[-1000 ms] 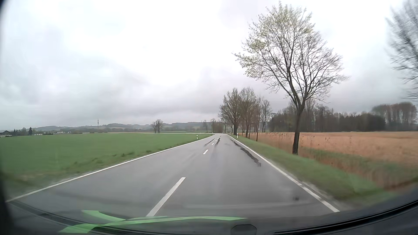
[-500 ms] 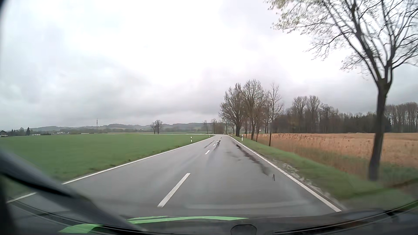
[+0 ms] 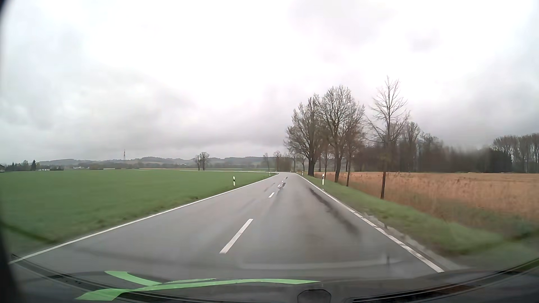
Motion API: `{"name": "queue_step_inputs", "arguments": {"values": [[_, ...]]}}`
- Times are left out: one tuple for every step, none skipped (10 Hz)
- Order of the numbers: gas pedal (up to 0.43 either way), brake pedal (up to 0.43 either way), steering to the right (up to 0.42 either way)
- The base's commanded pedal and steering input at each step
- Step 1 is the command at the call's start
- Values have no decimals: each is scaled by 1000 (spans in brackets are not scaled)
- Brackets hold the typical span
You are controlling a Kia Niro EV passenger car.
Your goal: Follow the waypoints while adhering to traffic rules and regulations
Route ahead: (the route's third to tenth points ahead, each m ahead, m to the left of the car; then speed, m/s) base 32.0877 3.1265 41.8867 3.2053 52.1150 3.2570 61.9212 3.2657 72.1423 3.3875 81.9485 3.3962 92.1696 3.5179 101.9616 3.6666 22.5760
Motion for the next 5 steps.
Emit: {"name": "queue_step_inputs", "arguments": {"values": [[118, 0, 4], [130, 0, 0], [130, 0, -1], [130, 0, -1], [130, 0, 0]]}}
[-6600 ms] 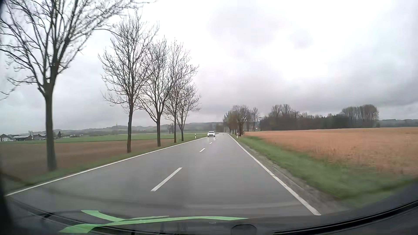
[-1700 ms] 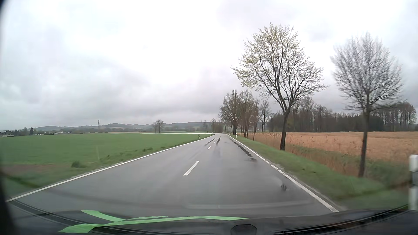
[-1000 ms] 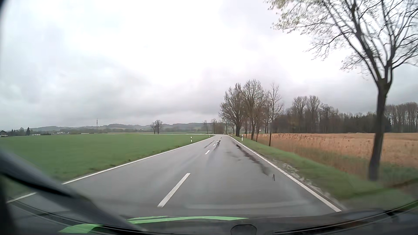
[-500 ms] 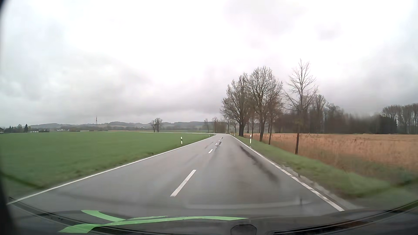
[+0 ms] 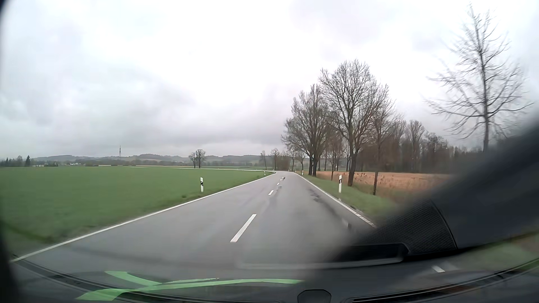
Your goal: Follow the waypoints while adhering to traffic rules and regulations
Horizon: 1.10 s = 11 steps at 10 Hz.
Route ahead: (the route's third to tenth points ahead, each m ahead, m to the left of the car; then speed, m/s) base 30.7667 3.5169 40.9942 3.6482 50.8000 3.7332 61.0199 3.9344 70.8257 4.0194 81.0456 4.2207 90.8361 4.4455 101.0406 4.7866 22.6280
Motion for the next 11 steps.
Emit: {"name": "queue_step_inputs", "arguments": {"values": [[118, 0, 0], [118, 0, 0], [118, 0, -1], [118, 0, -1], [130, 0, -1], [138, 0, -1], [157, 0, 0], [169, 0, 0], [169, 0, 0], [169, 0, 0], [177, 0, 0]]}}
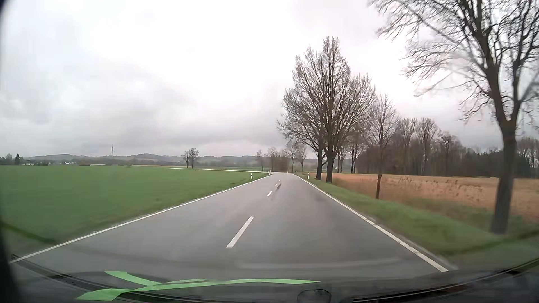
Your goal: Follow the waypoints while adhering to traffic rules and regulations
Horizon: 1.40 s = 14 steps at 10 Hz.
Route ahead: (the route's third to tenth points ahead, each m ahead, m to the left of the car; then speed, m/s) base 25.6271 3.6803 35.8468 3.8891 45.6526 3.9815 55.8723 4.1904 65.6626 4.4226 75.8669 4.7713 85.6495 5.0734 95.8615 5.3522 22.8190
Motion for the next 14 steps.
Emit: {"name": "queue_step_inputs", "arguments": {"values": [[177, 0, 0], [169, 0, 0], [138, 0, 0], [118, 0, 0], [87, 0, 0], [79, 0, 0], [67, 0, 0], [67, 0, 0], [67, 0, 0], [79, 0, 0], [79, 0, 0], [67, 0, 0], [67, 0, 0], [67, 0, 0]]}}
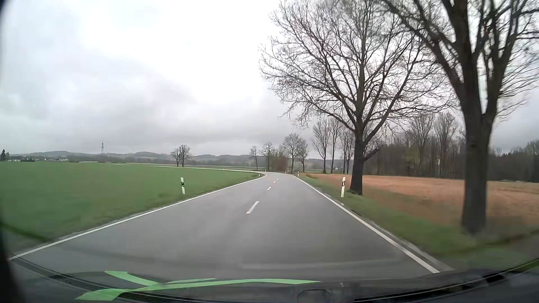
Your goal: Follow the waypoints while adhering to traffic rules and regulations
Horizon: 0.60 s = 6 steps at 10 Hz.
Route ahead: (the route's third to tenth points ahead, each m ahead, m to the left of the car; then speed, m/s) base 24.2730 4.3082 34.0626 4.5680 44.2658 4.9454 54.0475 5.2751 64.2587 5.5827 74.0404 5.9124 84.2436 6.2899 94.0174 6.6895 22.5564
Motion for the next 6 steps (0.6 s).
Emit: {"name": "queue_step_inputs", "arguments": {"values": [[67, 0, 0], [67, 0, 0], [47, 0, 0], [20, 0, 0], [8, 0, 0], [8, 0, -1]]}}
